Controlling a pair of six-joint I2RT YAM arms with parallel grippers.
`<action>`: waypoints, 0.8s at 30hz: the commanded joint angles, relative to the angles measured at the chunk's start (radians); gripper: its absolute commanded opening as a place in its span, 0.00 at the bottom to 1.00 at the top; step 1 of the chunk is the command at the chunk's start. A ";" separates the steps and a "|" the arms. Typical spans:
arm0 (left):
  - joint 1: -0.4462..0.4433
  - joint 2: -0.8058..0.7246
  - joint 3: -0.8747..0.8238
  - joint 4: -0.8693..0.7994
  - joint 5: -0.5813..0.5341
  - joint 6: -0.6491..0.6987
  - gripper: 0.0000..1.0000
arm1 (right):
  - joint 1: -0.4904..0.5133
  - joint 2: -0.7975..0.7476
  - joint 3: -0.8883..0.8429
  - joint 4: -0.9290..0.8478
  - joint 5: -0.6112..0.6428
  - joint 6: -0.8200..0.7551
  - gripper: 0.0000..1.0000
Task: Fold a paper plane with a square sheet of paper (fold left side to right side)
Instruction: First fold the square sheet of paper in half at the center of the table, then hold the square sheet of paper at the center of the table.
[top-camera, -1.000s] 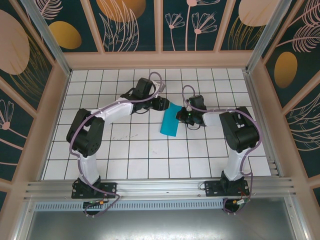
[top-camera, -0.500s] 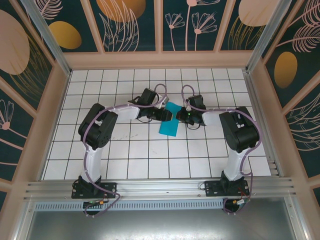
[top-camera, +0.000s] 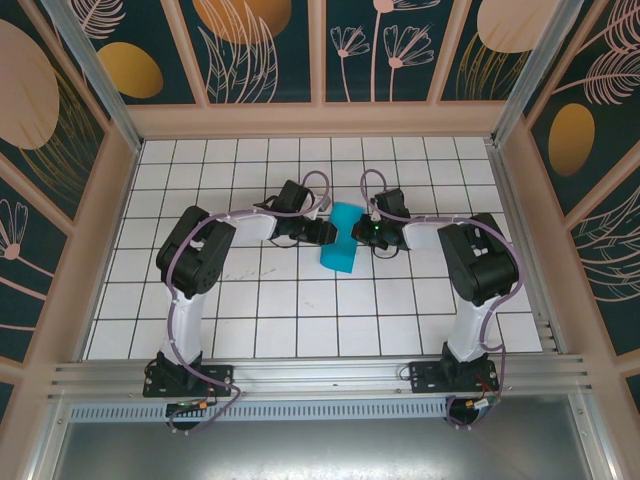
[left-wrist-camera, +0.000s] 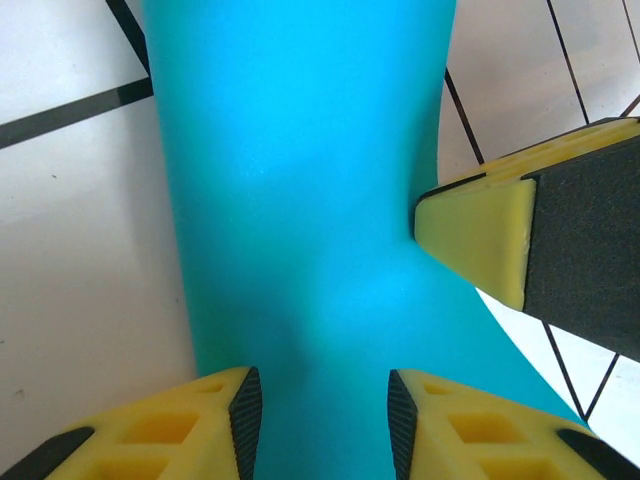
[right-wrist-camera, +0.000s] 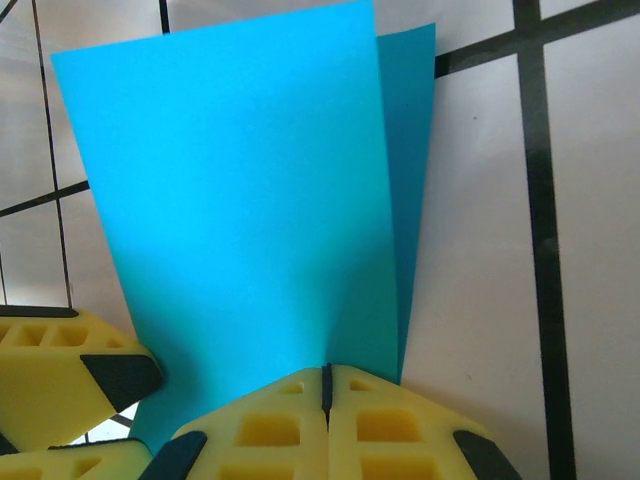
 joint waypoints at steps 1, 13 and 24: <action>0.016 0.021 -0.037 -0.033 -0.027 0.020 0.41 | 0.011 0.049 -0.017 -0.136 0.056 -0.028 0.05; 0.039 -0.134 -0.057 0.042 0.011 -0.018 0.36 | 0.013 0.047 -0.012 -0.133 0.054 -0.027 0.05; -0.023 -0.016 -0.001 0.110 0.087 -0.049 0.36 | 0.019 0.049 -0.003 -0.135 0.055 -0.025 0.05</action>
